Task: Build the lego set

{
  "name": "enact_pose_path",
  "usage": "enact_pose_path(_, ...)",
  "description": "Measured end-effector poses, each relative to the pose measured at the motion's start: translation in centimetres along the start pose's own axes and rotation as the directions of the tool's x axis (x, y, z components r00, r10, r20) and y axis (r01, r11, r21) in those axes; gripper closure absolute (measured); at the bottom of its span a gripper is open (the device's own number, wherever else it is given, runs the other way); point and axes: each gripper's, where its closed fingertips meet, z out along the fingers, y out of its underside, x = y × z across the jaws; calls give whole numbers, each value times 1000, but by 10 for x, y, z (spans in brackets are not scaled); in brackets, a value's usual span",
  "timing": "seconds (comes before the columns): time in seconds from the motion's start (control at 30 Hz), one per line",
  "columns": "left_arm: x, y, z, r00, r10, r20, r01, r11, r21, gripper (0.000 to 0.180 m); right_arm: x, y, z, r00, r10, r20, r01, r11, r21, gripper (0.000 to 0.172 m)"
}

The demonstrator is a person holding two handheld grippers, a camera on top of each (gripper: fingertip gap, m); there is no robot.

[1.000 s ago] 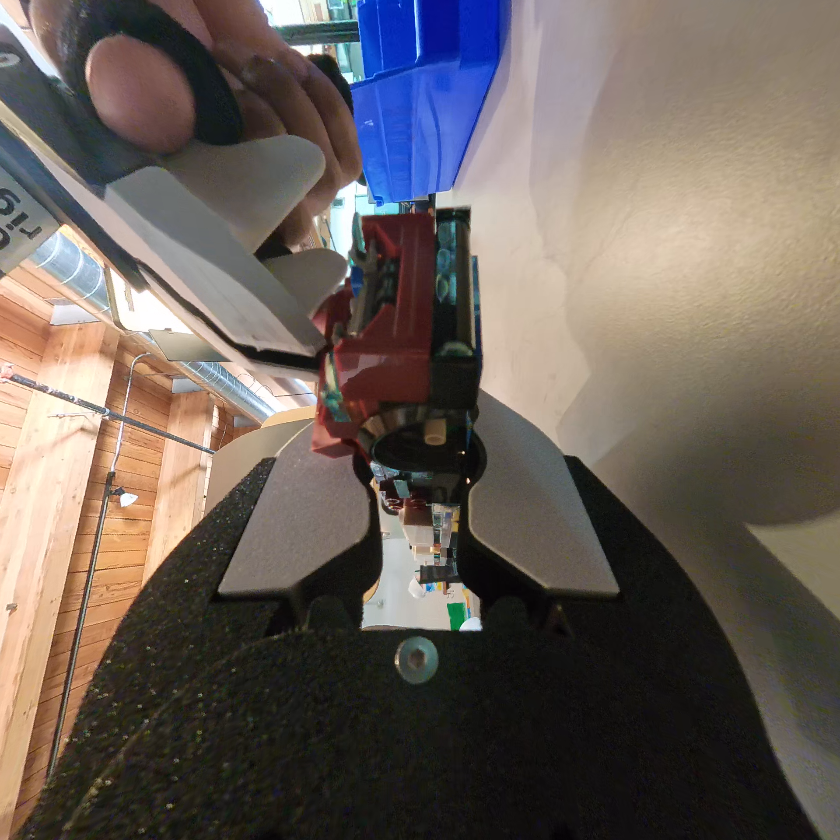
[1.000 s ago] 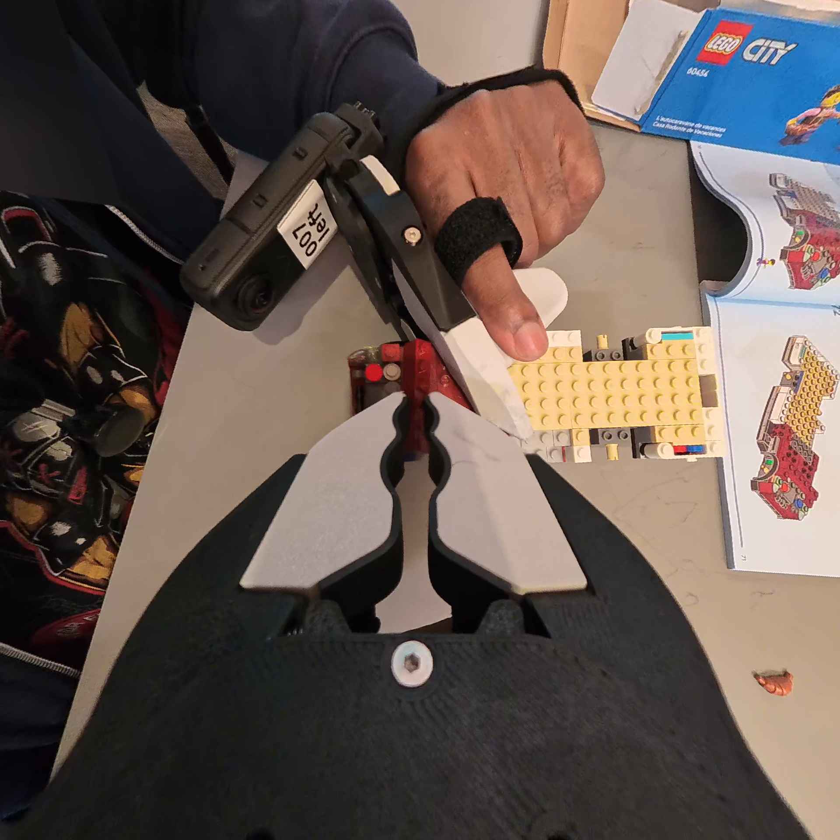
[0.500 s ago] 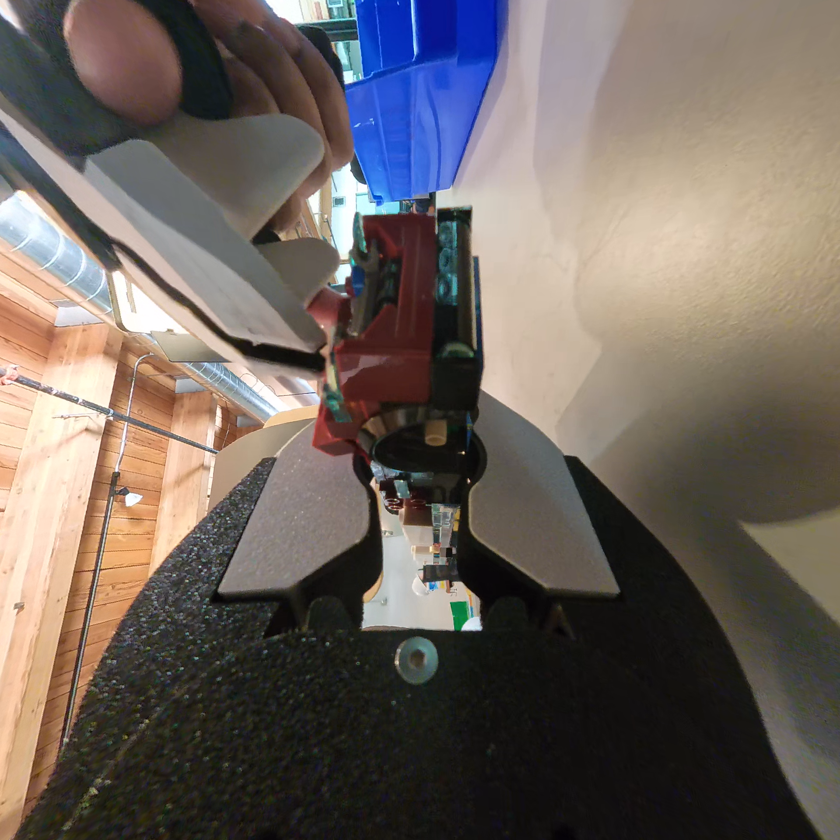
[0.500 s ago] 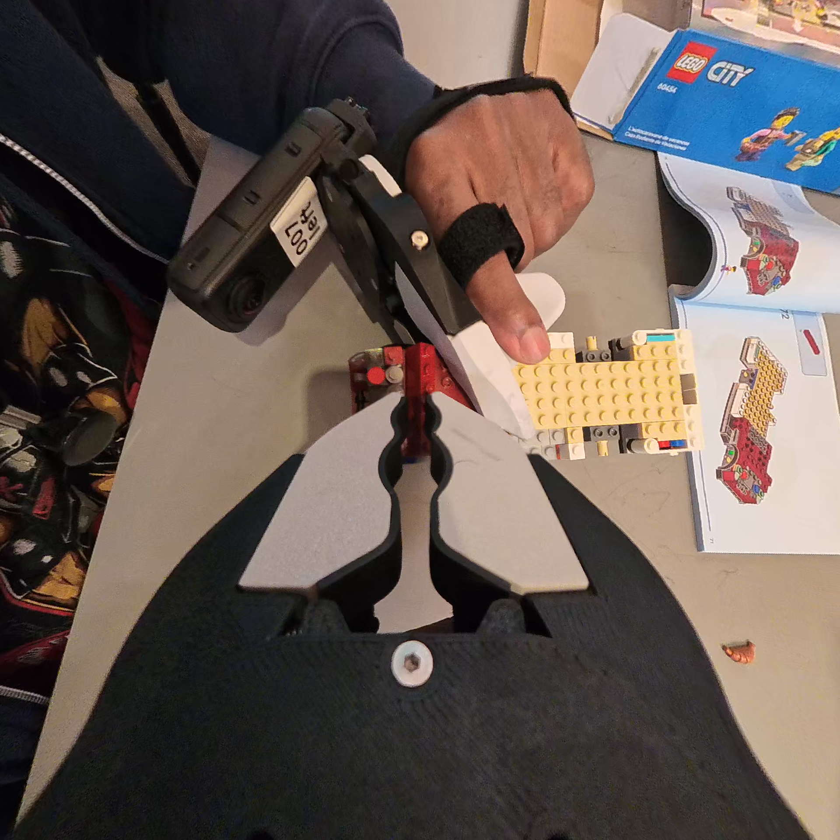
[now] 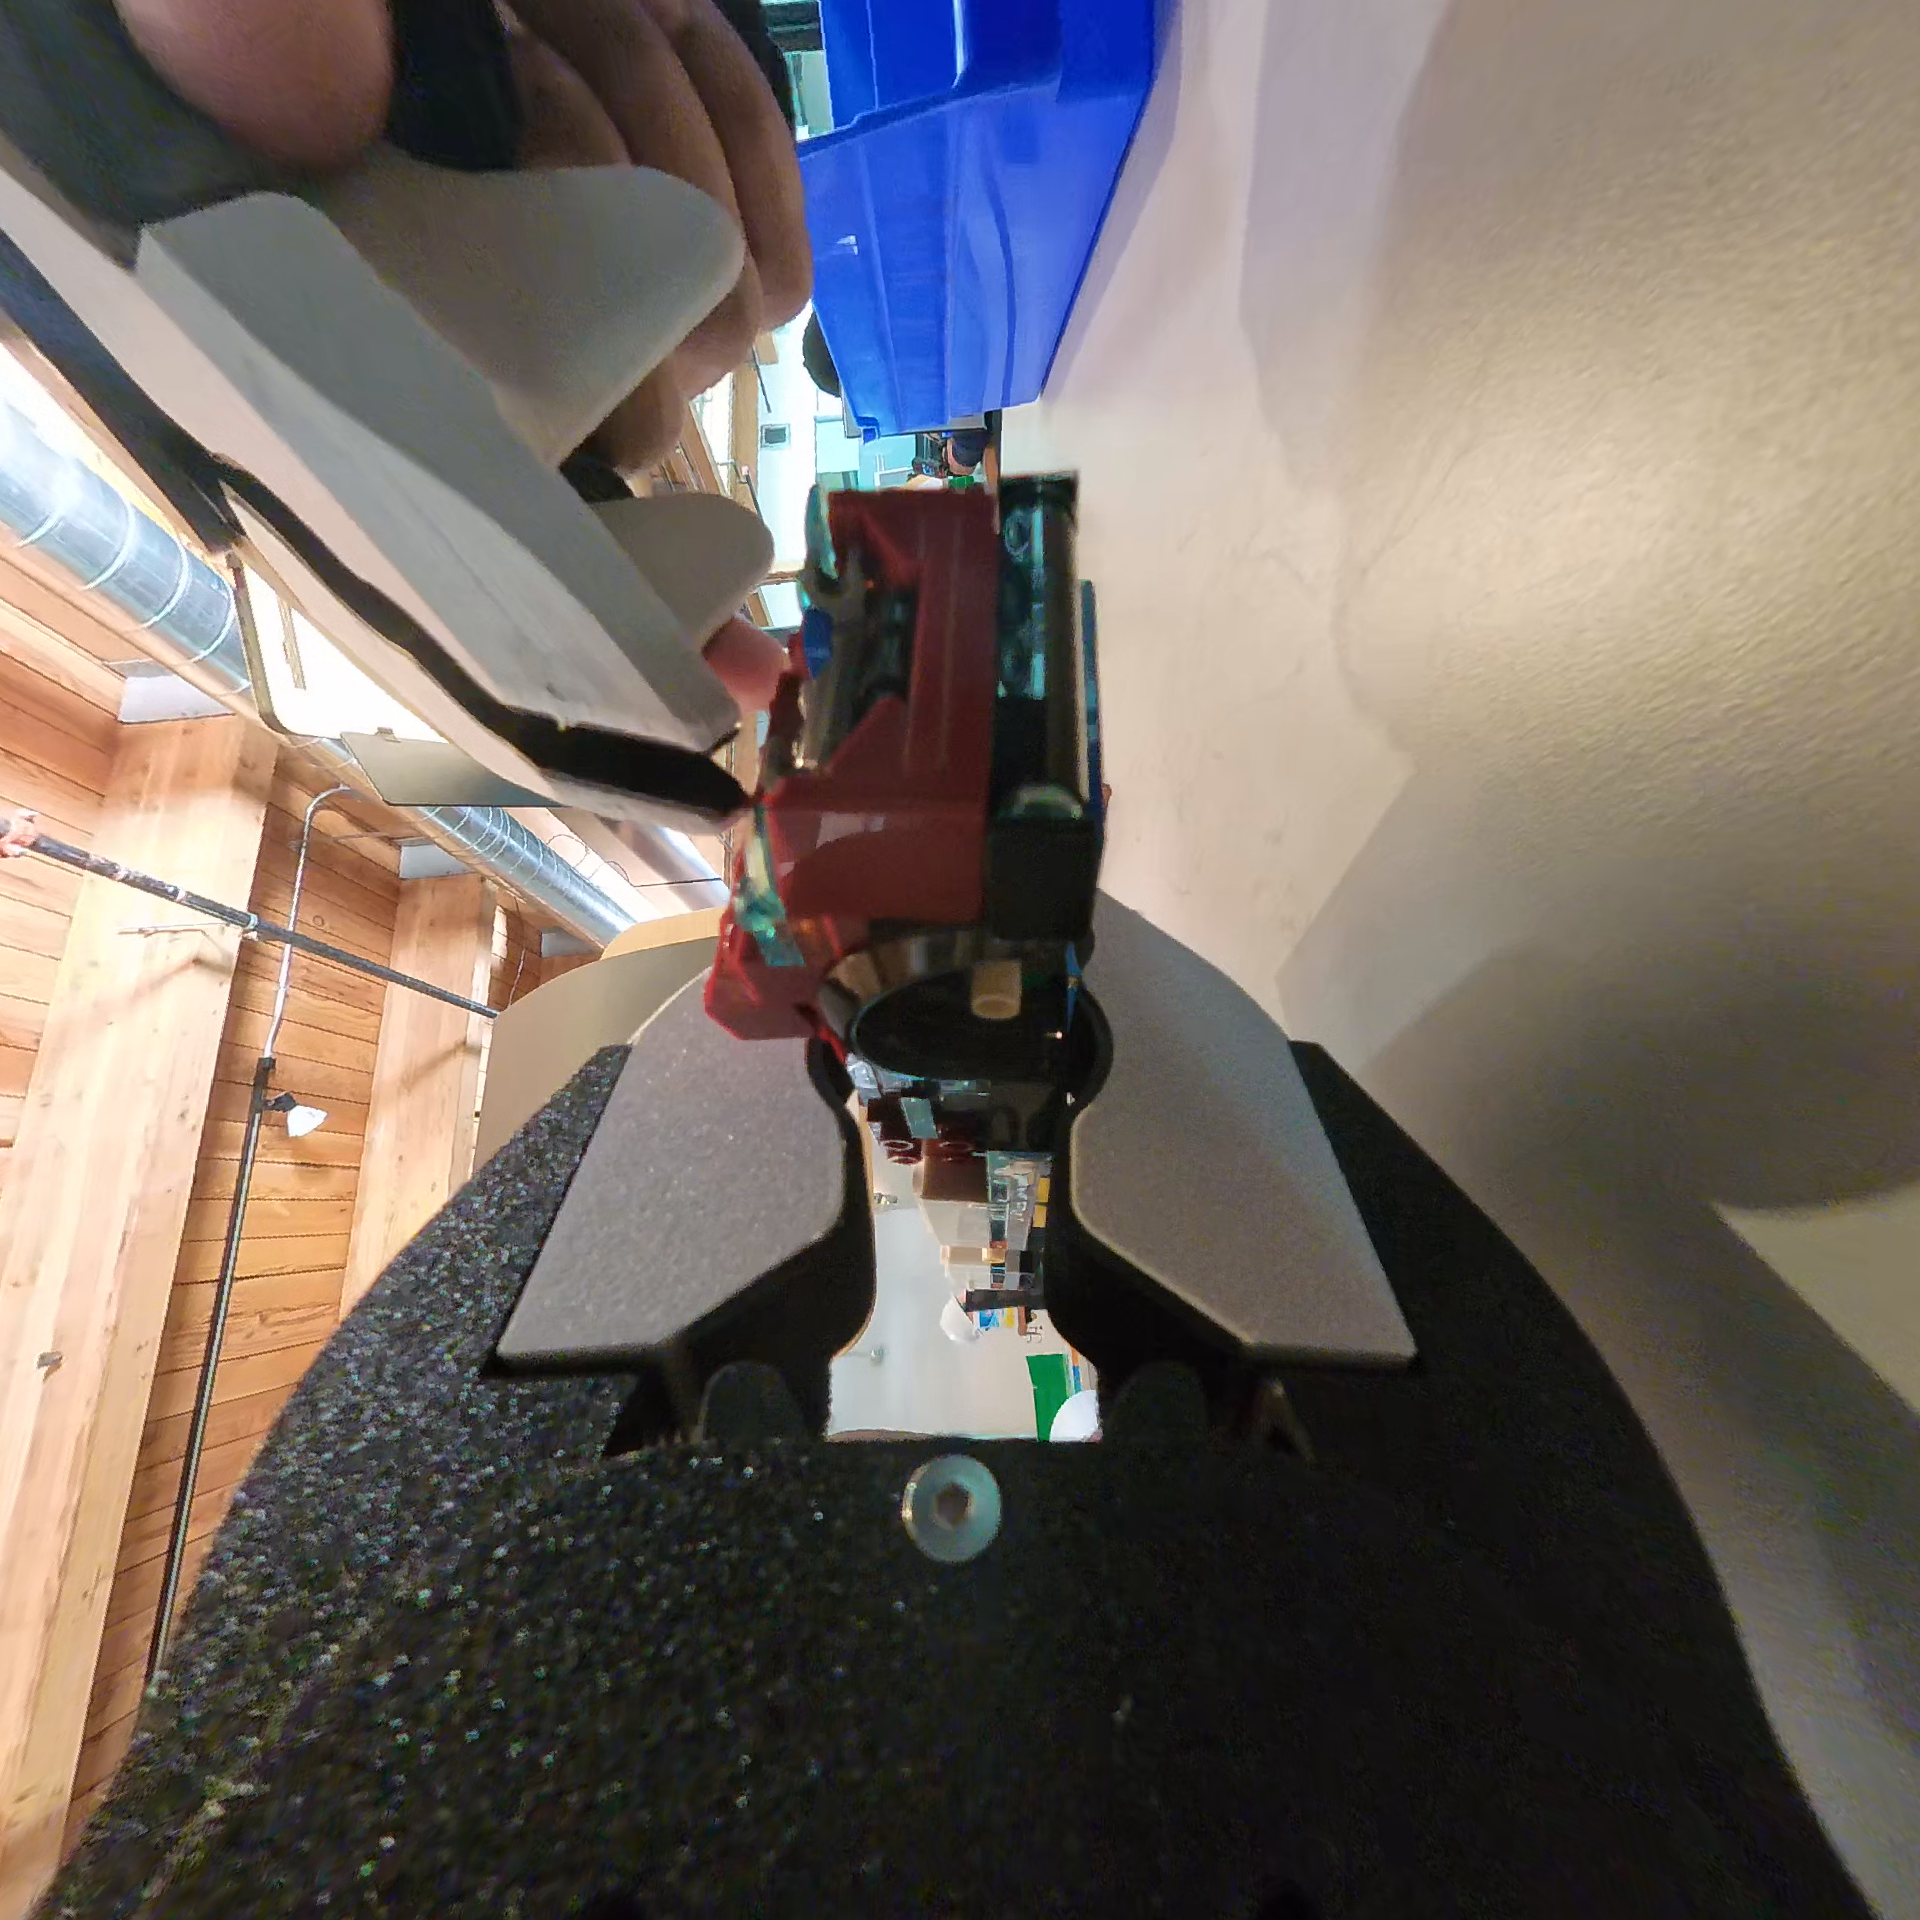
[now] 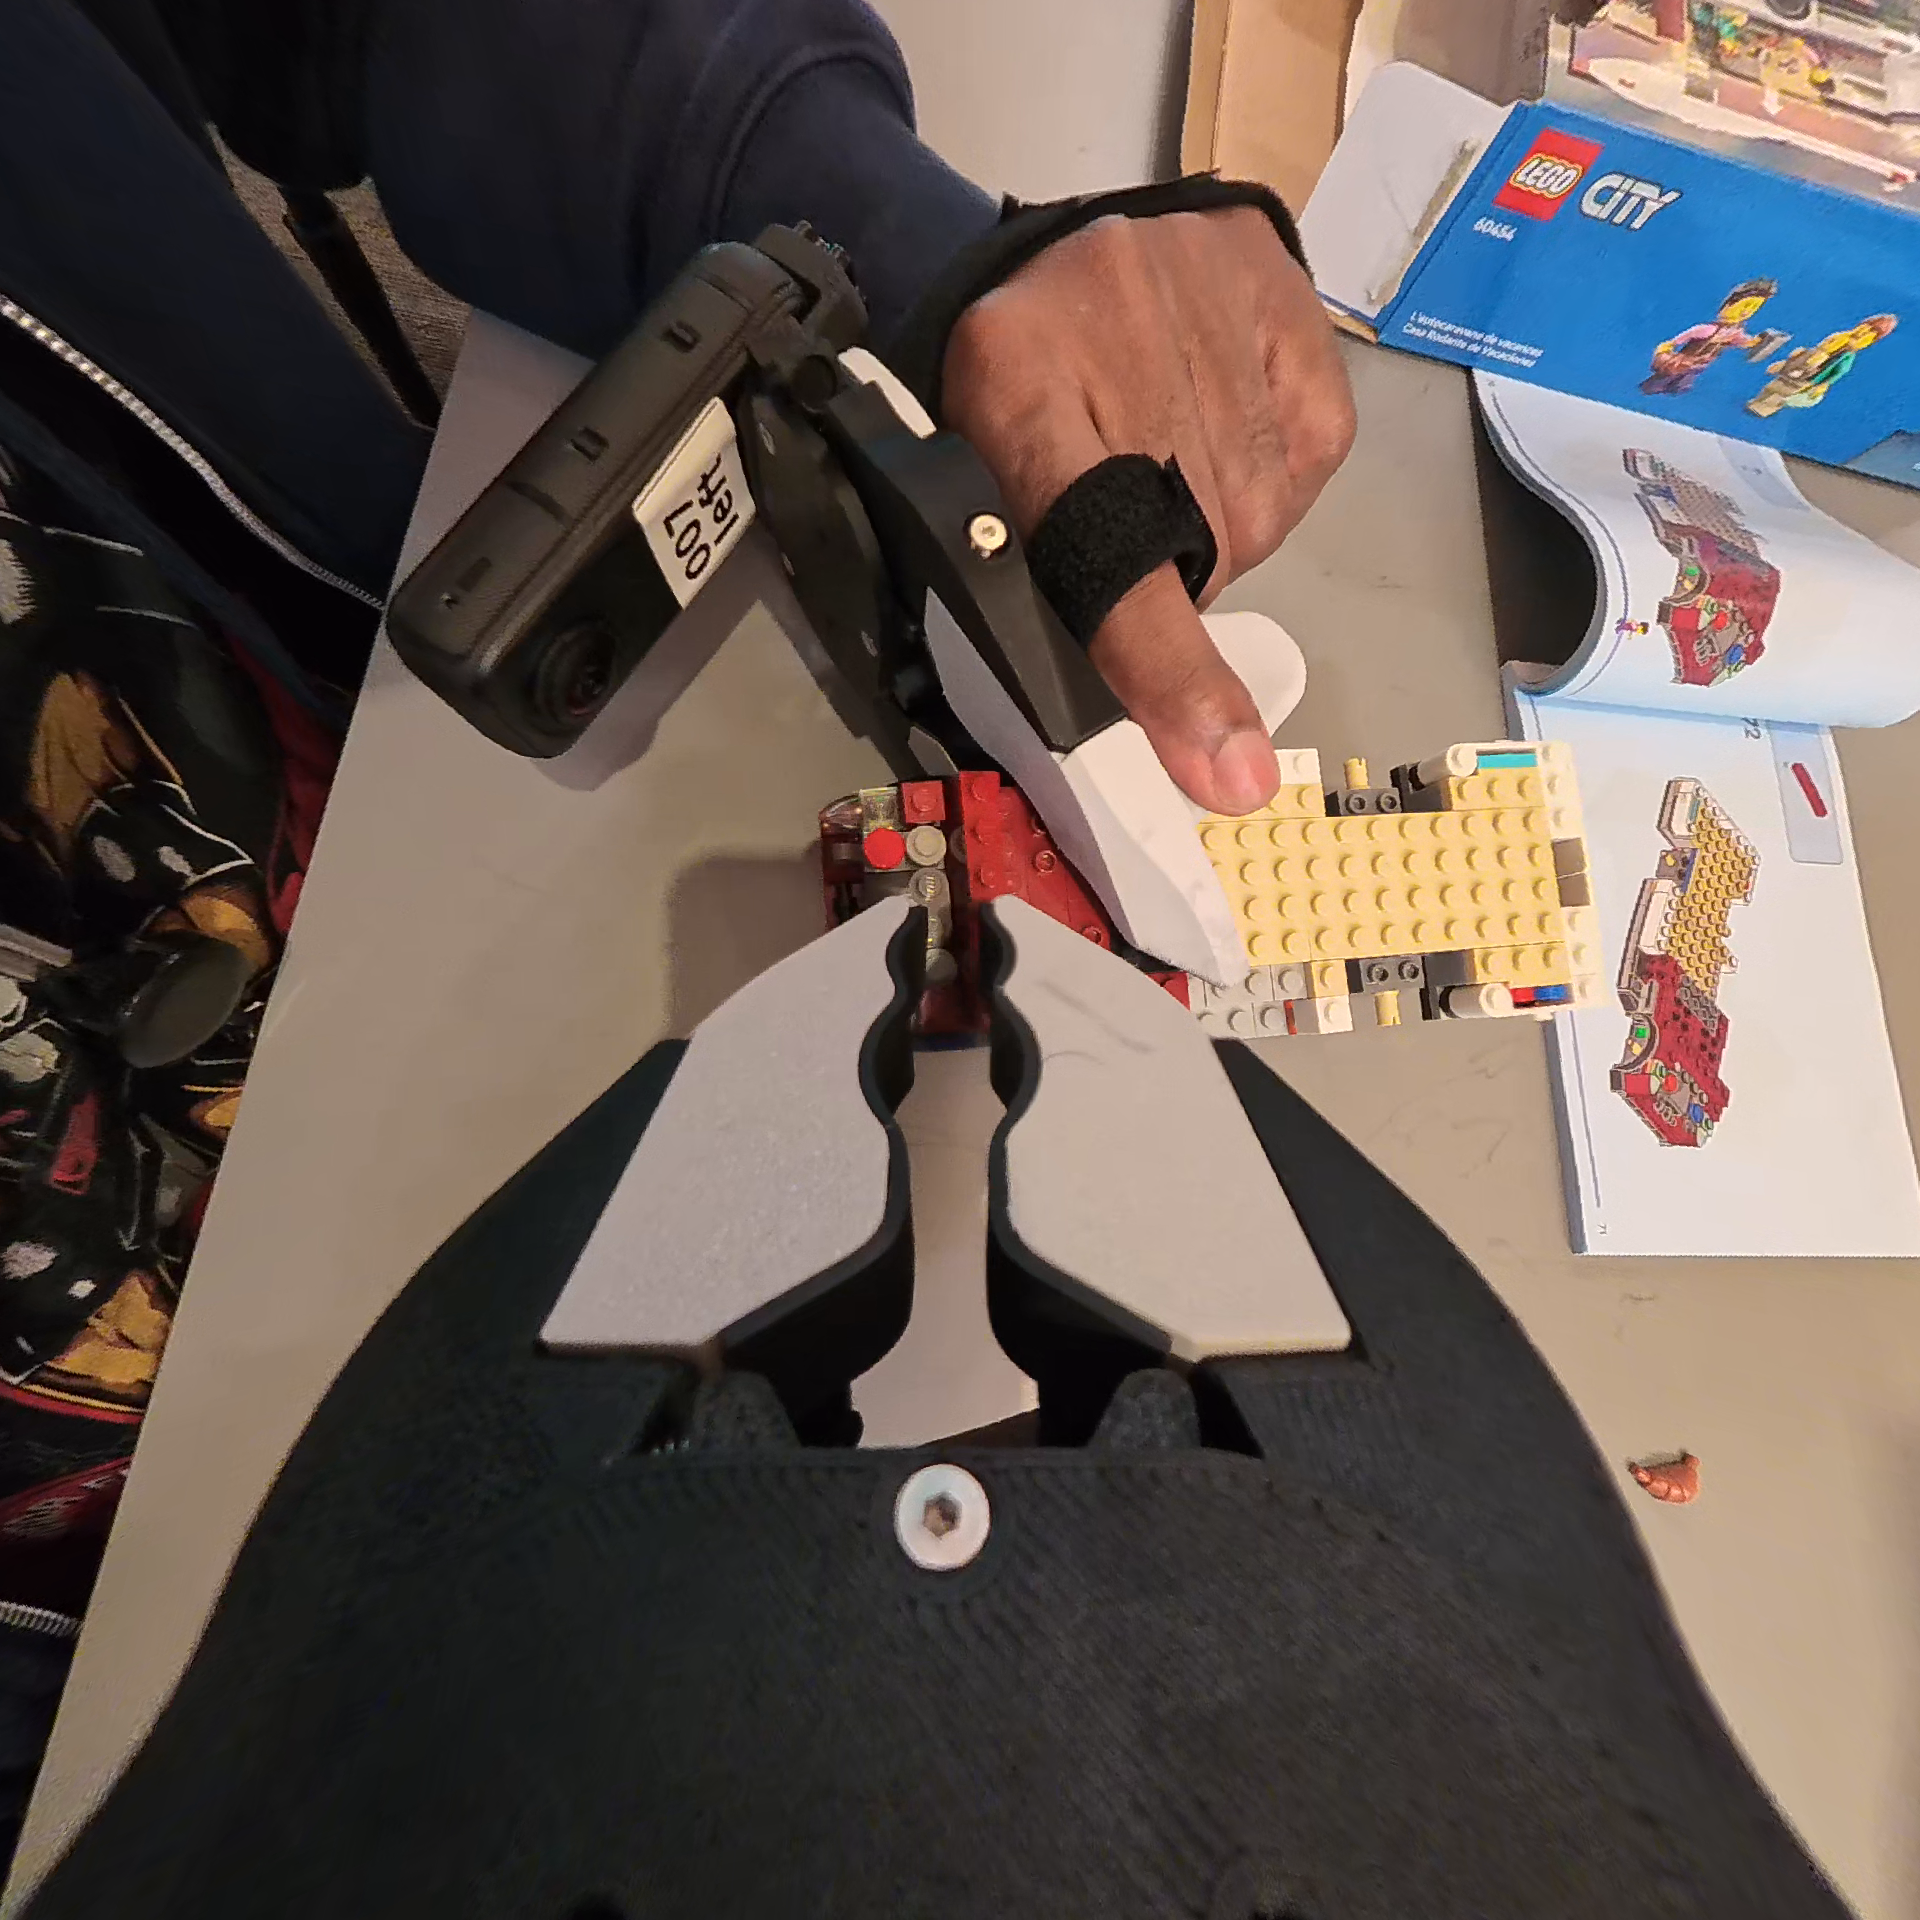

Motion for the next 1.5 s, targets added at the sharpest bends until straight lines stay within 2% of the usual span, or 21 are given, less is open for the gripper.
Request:
enact_pose_path(0.4,-3,4,-1,1000,-2,13,2,1000,-18,145,5,2,1,998,-36,-57,36,999,-4,155)
enact_pose_path(0.53,-4,10,-2,1000,-11,12,12,999,-42,145,14,-1,-3,983,-79,-166,86,996,32,146)
enact_pose_path(0.67,-5,23,-2,999,-46,9,47,994,-98,145,17,-10,-6,926,-177,-335,212,975,70,133)
enact_pose_path(0.77,-7,37,-2,997,-73,5,73,984,-163,145,21,-9,-2,818,-268,-508,330,943,33,118)
enact_pose_path(0.9,-9,52,-4,995,-100,2,97,963,-250,145,38,-4,4,541,-383,-749,456,882,-121,109)
enact_pose_path(1.0,-11,58,-6,992,-125,6,121,947,-296,145,44,-4,14,358,-492,-794,522,810,-266,108)
enact_pose_path(1.07,-12,62,-7,991,-135,4,130,938,-322,145,47,-8,16,287,-512,-810,540,785,-305,107)
enact_pose_path(1.5,-8,60,-5,993,-114,-38,95,937,-337,145,66,-5,34,339,-547,-766,483,800,-358,109)
